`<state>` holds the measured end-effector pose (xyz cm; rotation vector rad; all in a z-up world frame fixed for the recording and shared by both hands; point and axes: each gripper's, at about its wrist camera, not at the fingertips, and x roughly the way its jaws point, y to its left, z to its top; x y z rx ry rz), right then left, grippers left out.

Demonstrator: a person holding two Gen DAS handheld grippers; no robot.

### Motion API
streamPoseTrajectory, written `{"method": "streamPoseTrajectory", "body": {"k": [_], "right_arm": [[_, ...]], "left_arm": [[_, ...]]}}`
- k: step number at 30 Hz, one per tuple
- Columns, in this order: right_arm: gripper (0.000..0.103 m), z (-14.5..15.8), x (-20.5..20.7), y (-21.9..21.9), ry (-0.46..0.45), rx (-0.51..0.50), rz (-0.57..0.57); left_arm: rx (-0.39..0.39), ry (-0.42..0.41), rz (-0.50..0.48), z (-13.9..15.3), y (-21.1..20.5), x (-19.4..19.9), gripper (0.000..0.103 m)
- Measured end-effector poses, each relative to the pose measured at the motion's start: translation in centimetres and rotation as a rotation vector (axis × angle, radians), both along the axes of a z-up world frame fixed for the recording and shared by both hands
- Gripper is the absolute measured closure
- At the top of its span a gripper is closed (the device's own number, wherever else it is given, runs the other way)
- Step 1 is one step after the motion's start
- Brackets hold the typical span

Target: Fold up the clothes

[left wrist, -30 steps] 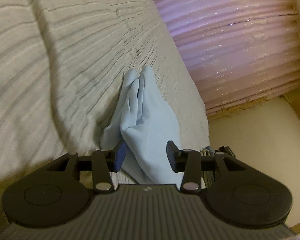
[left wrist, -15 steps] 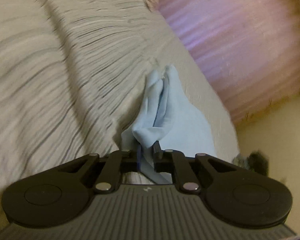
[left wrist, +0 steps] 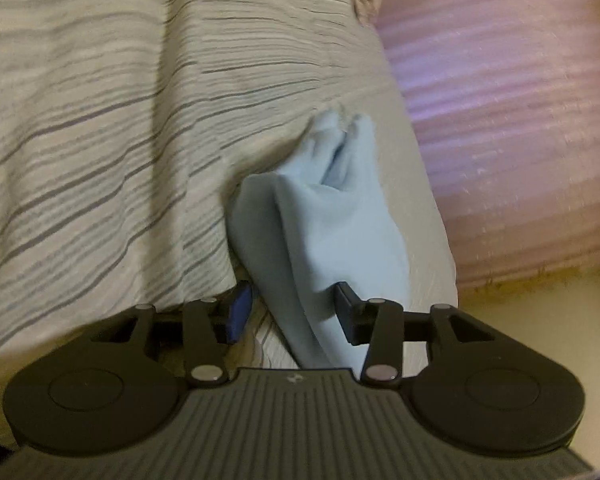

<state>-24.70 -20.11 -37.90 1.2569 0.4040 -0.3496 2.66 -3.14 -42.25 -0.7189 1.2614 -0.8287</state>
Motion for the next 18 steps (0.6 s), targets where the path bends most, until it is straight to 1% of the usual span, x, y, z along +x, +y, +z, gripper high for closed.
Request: {"method": "streamPoseTrajectory", "body": {"k": [1,2,3,4,6,9,10,13,14,15,16,17,18], "right_arm": [[0.044,-0.4,0.6,-0.5,-0.005,0.028,0.001],[0.058,-0.7,1.0,-0.8,-0.008,0.055,-0.002],[0.066,-0.7,1.0,-0.9,-0.007,0.078,-0.013],[0.07,-0.6,0.8,-0.9,-0.009,0.099,-0.025],[0.076,0.4,0.3,0.0,-0.028,0.131,-0.042],[0.078,2.5,0.2,2.5,-0.037,0.175,-0.021],[0.078,3.1,0.5,3.5,-0.039,0.184,-0.001],[0.076,3.6,2.6,7.4,-0.04,0.182,0.132],[0.069,3.1,3.3,8.3,-0.03,0.18,0.177],[0.058,2.8,3.8,8.6,-0.01,0.175,0.213],[0.054,2.6,4.0,8.6,0.018,0.161,0.236],[0.047,2.5,3.9,8.3,0.033,0.142,0.252],[0.044,2.8,3.2,7.7,0.025,0.114,0.254]], "left_arm": [[-0.002,0.002,0.011,-0.2,-0.1,0.2,0.064],[-0.004,0.006,0.019,-0.4,-0.3,0.4,0.064],[-0.011,0.01,0.023,-0.5,-0.4,0.6,0.068],[-0.021,0.015,0.026,-0.5,-0.5,0.9,0.076],[-0.044,0.023,0.022,-0.3,-0.1,1.6,0.089],[-0.082,0.011,-0.016,0.7,1.0,2.7,0.092],[-0.095,0.002,-0.025,1.2,1.8,3.1,0.092],[-0.131,-0.032,-0.019,2.7,5.0,5.5,0.092],[-0.136,-0.046,-0.013,3.0,5.9,6.3,0.092],[-0.128,-0.061,-0.01,3.2,6.7,7.3,0.092],[-0.119,-0.076,-0.009,3.3,7.3,8.3,0.092],[-0.099,-0.082,-0.014,3.1,7.5,9.1,0.092],[-0.079,-0.071,-0.023,2.6,7.6,9.6,0.091]]}}
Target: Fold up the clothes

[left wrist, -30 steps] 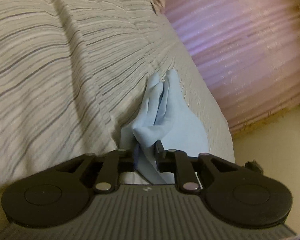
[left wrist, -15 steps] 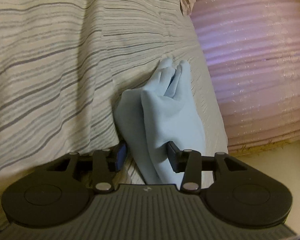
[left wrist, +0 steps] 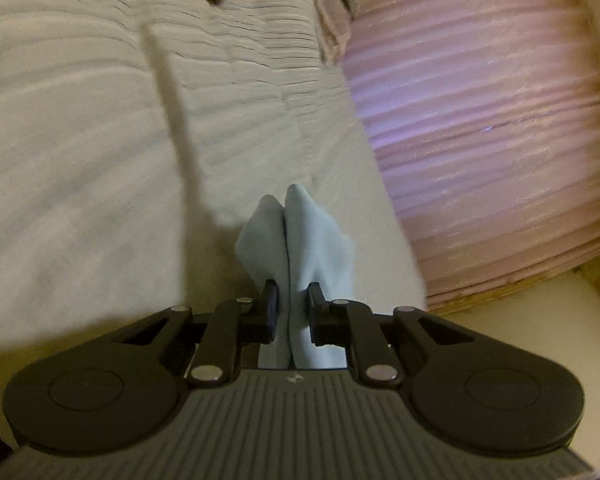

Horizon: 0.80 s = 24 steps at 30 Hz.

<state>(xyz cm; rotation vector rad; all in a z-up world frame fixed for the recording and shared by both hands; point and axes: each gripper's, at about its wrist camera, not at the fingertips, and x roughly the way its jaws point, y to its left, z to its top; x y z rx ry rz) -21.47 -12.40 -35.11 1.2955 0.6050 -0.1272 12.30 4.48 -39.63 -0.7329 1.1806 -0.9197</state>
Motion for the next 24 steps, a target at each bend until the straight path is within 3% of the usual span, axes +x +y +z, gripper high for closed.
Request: {"method": "streamPoseTrajectory", "body": {"k": [1,3,6,8,12,14,19,20,21,22,24], "right_arm": [[0.04,0.4,-0.9,-1.1,-0.008,-0.036,-0.007],[0.013,1.5,-3.1,-4.2,-0.02,-0.142,-0.043],[0.011,2.9,-6.3,-9.6,-0.026,-0.312,-0.103],[0.011,3.1,-6.8,-14.0,-0.039,-0.363,-0.087],[0.011,0.9,-3.9,-21.2,-0.089,-0.26,0.02],[0.011,-1.0,-0.9,-22.7,-0.118,-0.178,0.11],[0.012,-3.6,5.7,-22.2,-0.144,-0.12,0.291],[0.025,-3.8,6.2,-21.8,-0.149,-0.119,0.311],[0.067,-3.9,5.7,-21.2,-0.142,-0.127,0.319],[0.077,-4.0,4.9,-20.7,-0.145,-0.132,0.311],[0.082,-3.8,2.2,-20.2,-0.188,-0.13,0.234]], "left_arm": [[0.017,0.015,-0.007,-0.5,0.1,0.5,0.088],[0.015,0.066,0.006,-1.4,0.5,0.5,0.086],[-0.019,0.076,0.003,-1.7,0.9,-0.1,0.07],[-0.024,0.089,-0.007,-2.1,1.5,-0.8,0.065],[-0.008,0.09,-0.054,-2.7,1.5,-1.9,0.058],[0.001,0.067,-0.05,-2.6,1.6,-2.1,0.058],[0.001,0.045,-0.04,-2.7,1.2,-2.0,0.061],[0.003,0.036,-0.042,-2.7,1.2,-1.9,0.064],[0.005,0.027,-0.046,-2.7,1.2,-1.7,0.07],[0.01,0.015,-0.058,-2.7,1.4,-1.7,0.077],[0.019,-0.009,-0.083,-2.8,1.8,-1.6,0.083]]}}
